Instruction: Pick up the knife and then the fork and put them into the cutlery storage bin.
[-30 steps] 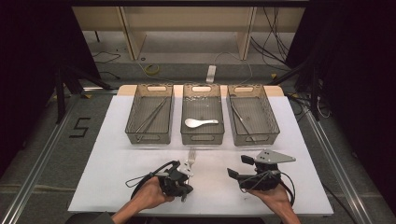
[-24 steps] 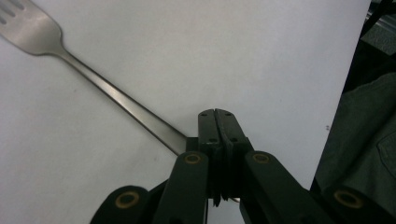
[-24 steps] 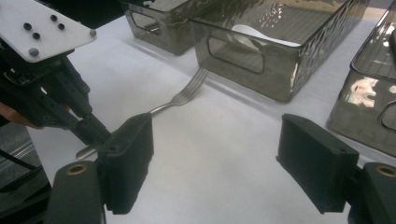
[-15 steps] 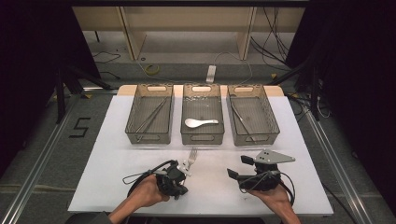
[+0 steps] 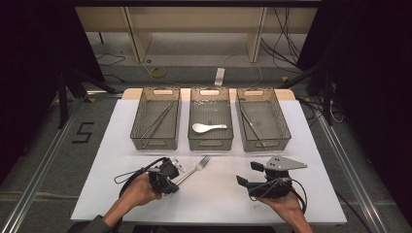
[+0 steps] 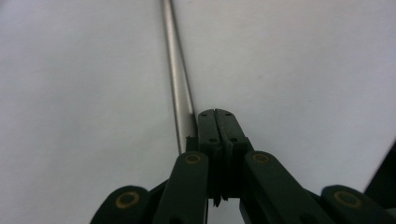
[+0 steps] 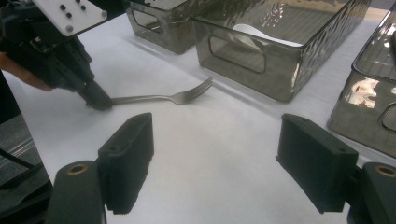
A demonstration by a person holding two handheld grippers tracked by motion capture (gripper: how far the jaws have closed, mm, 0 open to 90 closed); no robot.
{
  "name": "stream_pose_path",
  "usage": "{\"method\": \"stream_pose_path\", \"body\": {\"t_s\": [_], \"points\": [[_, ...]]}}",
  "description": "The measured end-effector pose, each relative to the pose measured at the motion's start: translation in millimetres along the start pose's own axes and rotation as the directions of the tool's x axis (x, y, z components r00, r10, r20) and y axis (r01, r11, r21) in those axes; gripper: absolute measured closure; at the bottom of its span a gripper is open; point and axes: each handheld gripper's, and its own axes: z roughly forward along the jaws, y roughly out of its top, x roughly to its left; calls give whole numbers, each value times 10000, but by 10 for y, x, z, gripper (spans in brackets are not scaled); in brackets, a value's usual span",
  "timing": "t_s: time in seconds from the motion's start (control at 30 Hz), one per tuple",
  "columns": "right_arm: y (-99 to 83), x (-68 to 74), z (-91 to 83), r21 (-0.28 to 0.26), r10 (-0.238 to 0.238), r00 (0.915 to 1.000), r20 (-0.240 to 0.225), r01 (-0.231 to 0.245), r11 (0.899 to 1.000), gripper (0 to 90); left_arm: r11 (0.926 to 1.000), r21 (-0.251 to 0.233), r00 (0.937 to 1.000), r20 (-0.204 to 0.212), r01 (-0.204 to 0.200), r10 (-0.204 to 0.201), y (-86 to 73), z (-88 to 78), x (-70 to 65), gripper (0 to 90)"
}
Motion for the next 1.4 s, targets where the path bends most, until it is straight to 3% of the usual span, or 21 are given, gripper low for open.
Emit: {"method": "stream_pose_path", "body": {"t_s": [0.13, 0.33, 0.43, 0.63, 0.73, 0.83, 1.03, 1.2, 1.4], "points": [[0, 0, 2, 3, -2, 10000, -15, 2, 10000, 278, 9995, -18, 9987, -409, 301, -301, -22, -19, 119, 891], [0, -1, 10, -22, -15, 10000, -41, 15, 10000, 279, 9995, -72, 9986, -410, 317, -320, -14, -35, 138, 889], [-1, -4, 7, -17, 1, 10000, -46, -1, 10000, 278, 9987, -357, 9990, -218, 375, -383, 10, -97, 145, 884], [-2, -6, 12, 38, -3, 10000, -37, 3, 10000, 279, 9940, -721, 9964, -138, 823, -835, 108, -191, 225, 625], [-2, -9, 17, 33, -1, 10000, -46, 1, 10000, 279, 9939, -450, 9945, -224, 1011, -1022, 169, -161, 248, 499], [-2, -10, 14, 48, 33, 10000, -48, -33, 10000, 279, 9949, -175, 9948, -205, 989, -993, 219, -127, 259, 454], [-5, -11, 14, 47, 35, 10000, -70, -35, 10000, 279, 9949, 231, 9949, -247, 987, -981, 276, -46, 271, 461], [-5, -8, 22, 64, 16, 10000, -81, -15, 10000, 279, 9947, 217, 9948, -175, 1003, -999, 298, 9, 289, 535], [-6, -7, 23, 71, 9, 10000, -83, -9, 10000, 279, 9963, 466, 9972, -210, 724, -715, 323, 65, 274, 622]]}}
